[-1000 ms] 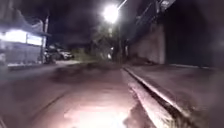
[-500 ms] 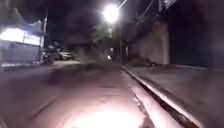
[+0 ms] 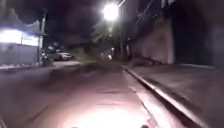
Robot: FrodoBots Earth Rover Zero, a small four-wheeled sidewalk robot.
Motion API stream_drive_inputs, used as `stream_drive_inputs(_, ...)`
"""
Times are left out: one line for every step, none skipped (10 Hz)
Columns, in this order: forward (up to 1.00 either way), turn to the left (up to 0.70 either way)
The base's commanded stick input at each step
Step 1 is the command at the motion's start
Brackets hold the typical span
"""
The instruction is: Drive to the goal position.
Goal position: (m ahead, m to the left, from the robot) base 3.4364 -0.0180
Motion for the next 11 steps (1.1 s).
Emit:
stream_drive_inputs(0.70, -0.04)
stream_drive_inputs(0.70, 0.00)
stream_drive_inputs(0.70, 0.00)
stream_drive_inputs(0.70, 0.00)
stream_drive_inputs(0.70, 0.00)
stream_drive_inputs(0.70, 0.00)
stream_drive_inputs(0.70, 0.00)
stream_drive_inputs(0.70, 0.00)
stream_drive_inputs(0.70, 0.00)
stream_drive_inputs(0.70, 0.00)
stream_drive_inputs(0.70, 0.00)
